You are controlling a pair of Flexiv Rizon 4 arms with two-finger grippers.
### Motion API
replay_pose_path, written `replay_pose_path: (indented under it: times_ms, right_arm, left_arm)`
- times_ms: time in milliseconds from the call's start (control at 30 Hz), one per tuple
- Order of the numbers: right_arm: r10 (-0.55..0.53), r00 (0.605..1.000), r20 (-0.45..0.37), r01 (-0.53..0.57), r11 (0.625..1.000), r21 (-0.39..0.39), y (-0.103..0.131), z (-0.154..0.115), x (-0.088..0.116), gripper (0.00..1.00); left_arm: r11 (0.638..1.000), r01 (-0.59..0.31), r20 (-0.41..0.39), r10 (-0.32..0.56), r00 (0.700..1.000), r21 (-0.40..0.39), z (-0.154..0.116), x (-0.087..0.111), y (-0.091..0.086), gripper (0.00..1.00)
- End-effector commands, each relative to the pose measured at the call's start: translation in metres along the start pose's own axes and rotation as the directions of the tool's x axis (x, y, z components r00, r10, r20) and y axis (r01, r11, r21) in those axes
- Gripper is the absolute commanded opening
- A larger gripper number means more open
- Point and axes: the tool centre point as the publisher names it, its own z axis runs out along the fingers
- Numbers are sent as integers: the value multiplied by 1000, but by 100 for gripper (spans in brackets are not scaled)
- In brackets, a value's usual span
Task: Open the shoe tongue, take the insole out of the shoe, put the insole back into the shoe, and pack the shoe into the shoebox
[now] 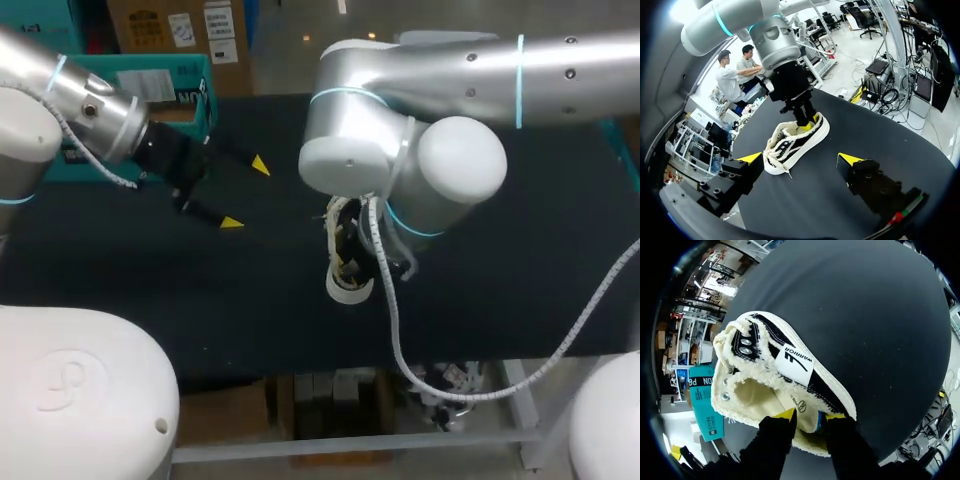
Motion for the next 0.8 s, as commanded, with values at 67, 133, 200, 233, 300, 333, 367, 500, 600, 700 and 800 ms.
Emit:
replay_pose_path:
  times_ms: [67,133,200,233,300,333,367,500,600,700,800]
  right_arm:
    - [9,999,-51,-13,997,-79,-5,-28,9,95]
    - [17,997,-76,-25,995,-99,-4,-36,10,100]
    - [22,995,-101,-32,994,-101,-3,-44,12,100]
    - [22,994,-108,-33,994,-105,-3,-47,11,100]
    - [21,992,-123,-36,993,-116,-2,-53,12,100]
    - [22,992,-127,-38,992,-124,-2,-55,12,100]
    - [23,990,-138,-42,991,-131,-1,-58,12,100]
    - [39,967,-250,-77,987,-141,3,-65,19,100]
    - [24,945,-326,-67,990,-120,7,-68,24,100]
    - [-113,906,-408,37,981,-189,7,-72,28,100]
    - [-198,896,-397,97,961,-260,8,-75,31,100]
  left_arm:
    - [1000,10,12,-10,1000,-3,0,5,0,100]
    - [1000,20,6,-20,1000,-4,2,7,1,100]
    - [999,31,1,-31,1000,-10,3,8,1,100]
    - [999,37,-2,-37,999,-12,3,8,2,100]
    - [999,45,-8,-45,999,-21,3,8,2,100]
    - [998,49,-10,-50,999,-24,3,9,2,100]
    - [998,54,-12,-54,998,-29,3,9,2,100]
    - [990,136,5,-136,991,-47,2,8,4,100]
    - [960,279,-23,-279,960,23,2,8,5,100]
    - [891,450,-84,-444,892,66,1,8,6,100]
    - [900,428,-90,-435,896,-87,1,9,9,100]
